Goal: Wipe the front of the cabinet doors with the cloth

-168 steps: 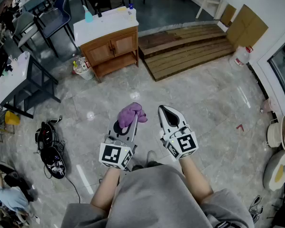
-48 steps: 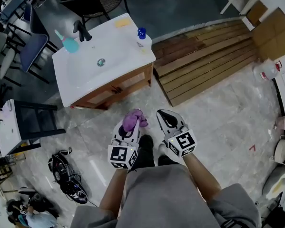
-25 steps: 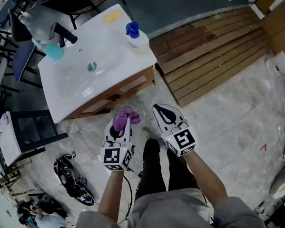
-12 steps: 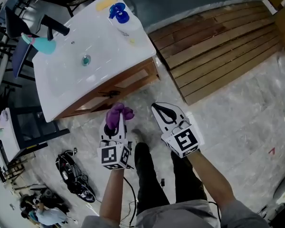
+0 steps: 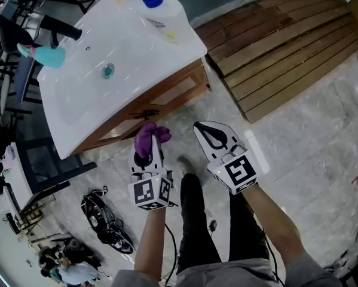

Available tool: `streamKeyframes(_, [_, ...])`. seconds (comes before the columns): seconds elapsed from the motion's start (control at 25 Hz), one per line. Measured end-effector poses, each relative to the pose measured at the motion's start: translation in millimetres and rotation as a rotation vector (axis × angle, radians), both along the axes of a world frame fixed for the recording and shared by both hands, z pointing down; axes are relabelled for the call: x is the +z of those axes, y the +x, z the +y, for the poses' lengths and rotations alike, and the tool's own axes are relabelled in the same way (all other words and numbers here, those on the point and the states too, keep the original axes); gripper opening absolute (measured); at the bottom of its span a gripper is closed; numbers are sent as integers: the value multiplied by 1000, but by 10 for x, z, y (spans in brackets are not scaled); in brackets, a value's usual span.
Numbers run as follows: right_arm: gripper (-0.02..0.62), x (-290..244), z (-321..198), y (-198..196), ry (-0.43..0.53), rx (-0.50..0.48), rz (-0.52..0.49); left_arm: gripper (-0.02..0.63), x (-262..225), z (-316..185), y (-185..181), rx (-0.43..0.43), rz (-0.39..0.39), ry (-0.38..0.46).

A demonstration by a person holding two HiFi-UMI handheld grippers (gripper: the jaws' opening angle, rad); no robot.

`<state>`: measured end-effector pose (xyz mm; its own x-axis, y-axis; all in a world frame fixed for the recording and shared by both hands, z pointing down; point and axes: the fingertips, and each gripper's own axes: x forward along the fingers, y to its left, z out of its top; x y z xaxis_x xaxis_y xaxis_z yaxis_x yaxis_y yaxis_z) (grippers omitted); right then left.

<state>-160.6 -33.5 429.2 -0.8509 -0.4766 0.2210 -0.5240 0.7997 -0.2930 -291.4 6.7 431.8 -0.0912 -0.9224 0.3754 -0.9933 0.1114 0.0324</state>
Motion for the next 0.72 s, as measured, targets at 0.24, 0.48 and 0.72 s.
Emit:
streamKeyframes(0.24, [9, 87, 25, -86, -20, -4, 4, 95, 124, -44, -113, -15, -10, -6])
streamKeyframes(0.48, [9, 210, -7, -149, -23, 17, -12, 95, 314, -182, -251, -29, -26, -9])
streamKeyframes(0.72, [9, 387, -5, -184, -45, 41, -12, 95, 490, -320, -395, -30, -42, -22])
